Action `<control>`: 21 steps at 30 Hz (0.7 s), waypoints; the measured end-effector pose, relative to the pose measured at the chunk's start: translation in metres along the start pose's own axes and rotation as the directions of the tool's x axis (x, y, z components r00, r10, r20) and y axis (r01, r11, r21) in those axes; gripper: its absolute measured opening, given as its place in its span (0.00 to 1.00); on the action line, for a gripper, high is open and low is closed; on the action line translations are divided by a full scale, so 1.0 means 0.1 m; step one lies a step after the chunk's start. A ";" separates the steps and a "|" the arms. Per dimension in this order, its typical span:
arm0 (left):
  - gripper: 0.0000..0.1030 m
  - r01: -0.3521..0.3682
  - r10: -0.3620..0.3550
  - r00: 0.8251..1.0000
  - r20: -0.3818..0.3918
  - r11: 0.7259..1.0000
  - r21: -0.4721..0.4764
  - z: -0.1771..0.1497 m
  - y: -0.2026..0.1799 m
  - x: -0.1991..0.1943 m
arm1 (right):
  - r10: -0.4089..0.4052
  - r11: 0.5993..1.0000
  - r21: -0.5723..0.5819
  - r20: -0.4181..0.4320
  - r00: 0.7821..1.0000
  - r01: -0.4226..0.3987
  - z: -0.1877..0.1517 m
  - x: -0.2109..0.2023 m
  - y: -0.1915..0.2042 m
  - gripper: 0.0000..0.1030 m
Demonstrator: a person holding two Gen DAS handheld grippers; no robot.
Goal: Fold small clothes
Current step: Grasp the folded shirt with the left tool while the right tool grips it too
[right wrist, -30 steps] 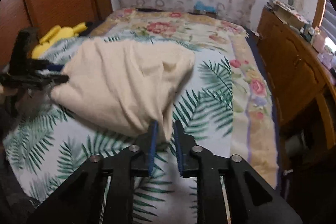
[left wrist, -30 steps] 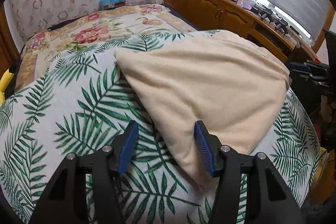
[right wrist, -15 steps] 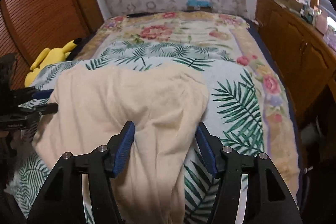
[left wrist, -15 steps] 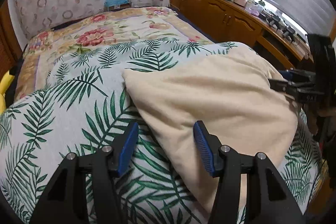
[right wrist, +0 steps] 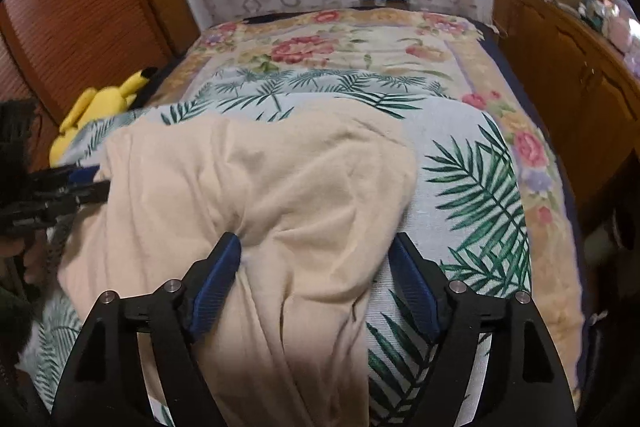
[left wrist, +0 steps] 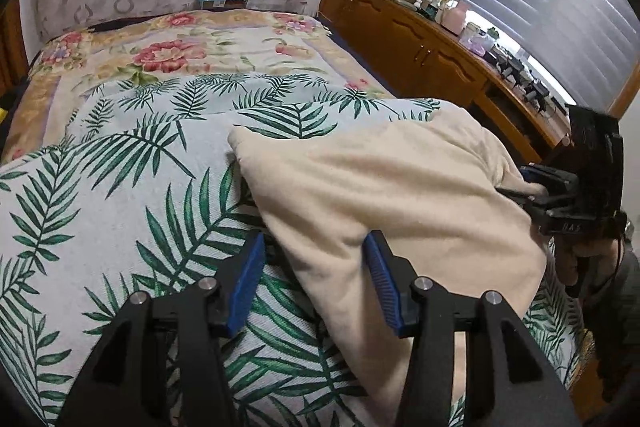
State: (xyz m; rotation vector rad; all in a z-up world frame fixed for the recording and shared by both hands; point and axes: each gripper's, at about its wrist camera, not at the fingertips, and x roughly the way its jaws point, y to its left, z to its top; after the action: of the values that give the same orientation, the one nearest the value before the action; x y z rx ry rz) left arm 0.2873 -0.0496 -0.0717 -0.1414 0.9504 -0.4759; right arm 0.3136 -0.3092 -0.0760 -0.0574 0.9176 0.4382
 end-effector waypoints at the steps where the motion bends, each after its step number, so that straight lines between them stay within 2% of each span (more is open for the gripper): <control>1: 0.49 0.003 -0.003 1.000 0.000 1.000 -0.004 0.01 0.01 0.00 | 0.016 1.000 -0.017 0.000 1.000 -0.016 0.00 0.01 0.02 0.60; 4: 0.48 0.019 -0.019 1.000 0.003 1.000 0.005 0.04 0.03 0.02 | 0.058 0.997 -0.044 -0.005 0.998 -0.058 -0.01 0.01 0.10 0.38; 5: 0.32 0.030 -0.030 1.000 0.004 1.000 0.004 0.05 0.03 0.03 | 0.075 0.996 -0.046 -0.005 0.997 -0.075 -0.01 0.00 0.11 0.35; 6: 0.21 0.055 -0.055 0.998 -0.012 0.998 0.005 0.05 0.03 0.05 | 0.083 0.995 -0.048 -0.003 0.997 -0.083 -0.01 0.00 0.12 0.27; 7: 0.16 0.074 -0.074 0.997 -0.022 0.997 0.003 0.05 0.02 0.07 | 0.089 0.995 -0.055 0.001 0.996 -0.089 -0.01 -0.01 0.13 0.22; 8: 0.10 0.084 -0.084 0.996 -0.021 0.996 -0.002 0.06 0.03 0.06 | 0.088 0.994 -0.068 0.009 0.996 -0.087 -0.02 -0.04 0.14 0.20; 10: 0.07 0.092 -0.092 0.996 -0.006 0.996 0.003 0.05 0.02 -0.02 | 0.084 0.994 -0.072 0.025 0.996 -0.082 -0.01 -0.08 0.16 0.17; 15: 0.05 0.084 -0.087 0.993 0.084 0.996 0.043 0.04 -0.09 -0.41 | 0.072 0.992 -0.113 0.127 0.989 -0.057 0.09 -0.35 0.32 0.15; 21: 0.05 0.030 -0.043 0.974 0.221 0.998 0.061 -0.02 -0.06 -1.04 | 0.104 0.977 -0.205 0.218 0.970 -0.059 0.35 -0.64 0.71 0.15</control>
State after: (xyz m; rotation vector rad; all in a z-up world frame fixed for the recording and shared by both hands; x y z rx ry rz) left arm 0.2334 -0.0078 0.0069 -0.1566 0.7154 -0.5094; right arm 0.2790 -0.2583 0.0052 -0.1477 0.6496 0.5998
